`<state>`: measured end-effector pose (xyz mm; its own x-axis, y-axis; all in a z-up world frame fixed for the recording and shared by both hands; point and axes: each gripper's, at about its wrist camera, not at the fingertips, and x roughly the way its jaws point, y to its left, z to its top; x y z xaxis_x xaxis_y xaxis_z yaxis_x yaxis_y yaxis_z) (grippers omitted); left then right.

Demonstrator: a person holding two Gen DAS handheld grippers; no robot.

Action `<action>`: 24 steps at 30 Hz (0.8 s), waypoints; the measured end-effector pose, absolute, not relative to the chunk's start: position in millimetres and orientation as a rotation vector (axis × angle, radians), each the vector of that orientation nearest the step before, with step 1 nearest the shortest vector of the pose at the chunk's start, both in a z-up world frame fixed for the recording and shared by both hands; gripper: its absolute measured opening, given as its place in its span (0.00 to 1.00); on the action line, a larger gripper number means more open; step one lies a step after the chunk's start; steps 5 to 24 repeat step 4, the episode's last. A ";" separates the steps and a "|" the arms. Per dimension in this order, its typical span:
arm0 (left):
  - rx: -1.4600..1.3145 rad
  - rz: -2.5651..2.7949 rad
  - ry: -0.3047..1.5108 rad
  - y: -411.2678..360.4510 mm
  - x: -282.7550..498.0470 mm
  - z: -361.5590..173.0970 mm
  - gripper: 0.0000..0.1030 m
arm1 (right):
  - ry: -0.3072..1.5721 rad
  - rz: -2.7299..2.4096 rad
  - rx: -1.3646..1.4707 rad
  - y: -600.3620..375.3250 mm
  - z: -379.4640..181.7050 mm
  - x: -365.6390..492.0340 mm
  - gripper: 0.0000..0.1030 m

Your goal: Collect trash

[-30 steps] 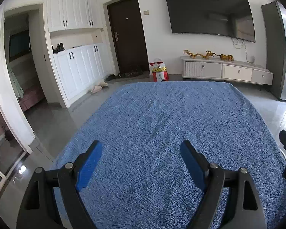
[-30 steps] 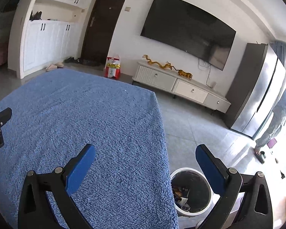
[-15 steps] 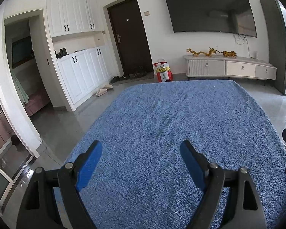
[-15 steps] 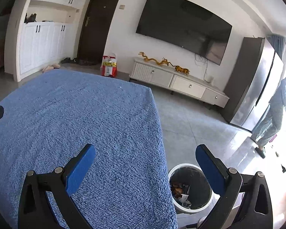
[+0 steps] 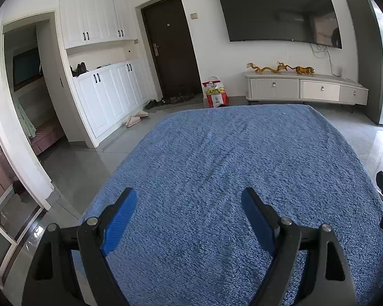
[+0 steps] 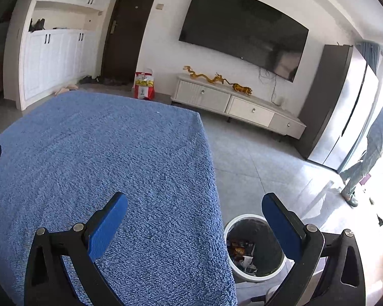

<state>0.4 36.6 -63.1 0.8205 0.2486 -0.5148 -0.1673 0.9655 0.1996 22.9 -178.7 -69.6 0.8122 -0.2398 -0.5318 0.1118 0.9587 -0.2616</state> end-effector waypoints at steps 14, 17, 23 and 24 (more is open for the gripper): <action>0.145 0.214 0.571 34.8 1.0 -62.8 0.81 | 0.597 -0.188 -0.220 -180.0 -70.1 22.9 1.00; 0.145 0.214 0.571 34.8 1.0 -62.8 0.81 | 0.597 -0.188 -0.220 -180.0 -70.1 22.9 1.00; 0.145 0.214 0.571 34.8 1.0 -62.8 0.81 | 0.597 -0.188 -0.220 -180.0 -70.1 22.9 1.00; 0.145 0.214 0.571 34.8 1.0 -62.8 0.81 | 0.597 -0.188 -0.220 -180.0 -70.1 22.9 1.00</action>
